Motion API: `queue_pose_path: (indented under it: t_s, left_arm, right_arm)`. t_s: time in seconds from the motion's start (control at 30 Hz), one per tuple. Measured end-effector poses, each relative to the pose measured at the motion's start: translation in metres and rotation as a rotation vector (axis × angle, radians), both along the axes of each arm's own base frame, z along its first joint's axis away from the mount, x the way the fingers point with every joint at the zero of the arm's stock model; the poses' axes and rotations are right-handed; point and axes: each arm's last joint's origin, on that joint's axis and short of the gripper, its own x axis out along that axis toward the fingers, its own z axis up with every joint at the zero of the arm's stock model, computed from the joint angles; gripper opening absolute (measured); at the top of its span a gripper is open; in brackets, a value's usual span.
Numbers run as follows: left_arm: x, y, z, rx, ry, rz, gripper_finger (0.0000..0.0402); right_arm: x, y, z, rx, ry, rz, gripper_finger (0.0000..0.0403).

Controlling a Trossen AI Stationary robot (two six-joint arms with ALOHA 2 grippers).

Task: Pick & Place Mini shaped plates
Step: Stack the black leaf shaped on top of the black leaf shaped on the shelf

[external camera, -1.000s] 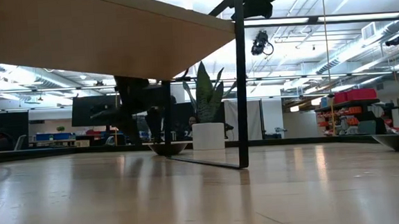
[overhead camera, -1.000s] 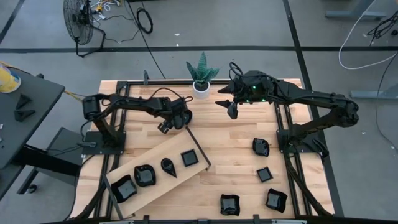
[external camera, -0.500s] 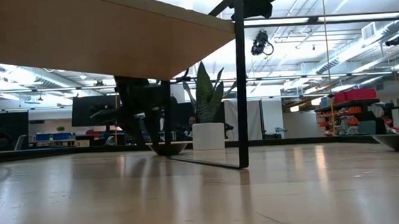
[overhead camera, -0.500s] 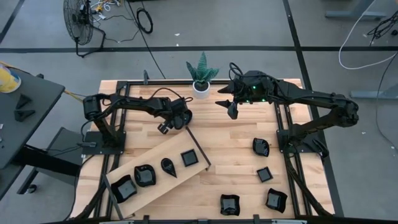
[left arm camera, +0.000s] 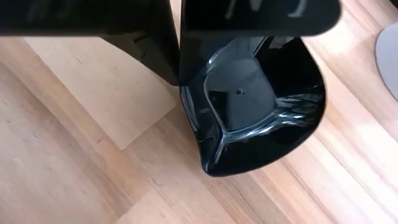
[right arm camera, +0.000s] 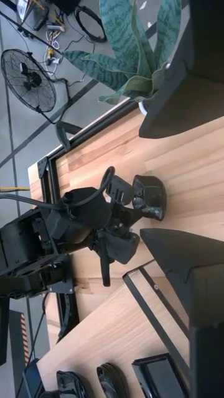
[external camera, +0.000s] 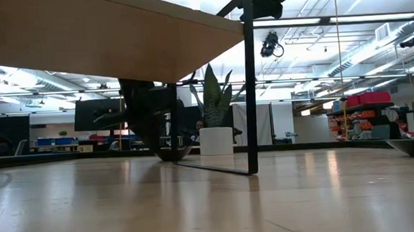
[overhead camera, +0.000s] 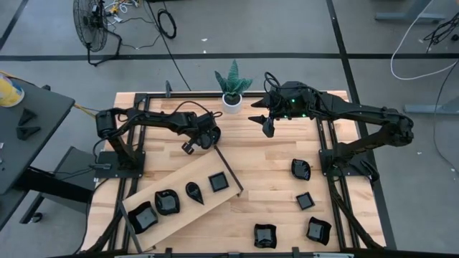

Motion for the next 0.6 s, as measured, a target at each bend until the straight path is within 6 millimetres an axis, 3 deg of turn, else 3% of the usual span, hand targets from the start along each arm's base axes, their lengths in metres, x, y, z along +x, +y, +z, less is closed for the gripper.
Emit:
queue_pose_path:
  t_s: [0.27,0.6]
  left_arm:
    - [-0.001,-0.003,0.003,0.042,0.011,0.028,0.0004]
    - [-0.011,-0.01,0.031,0.084,-0.026,0.067,0.0002]
  right_arm:
    - [0.0,0.0,0.0,0.002,0.0,-0.001,0.0251]
    - [0.0,0.0,0.0,0.005,-0.003,-0.003,0.0251]
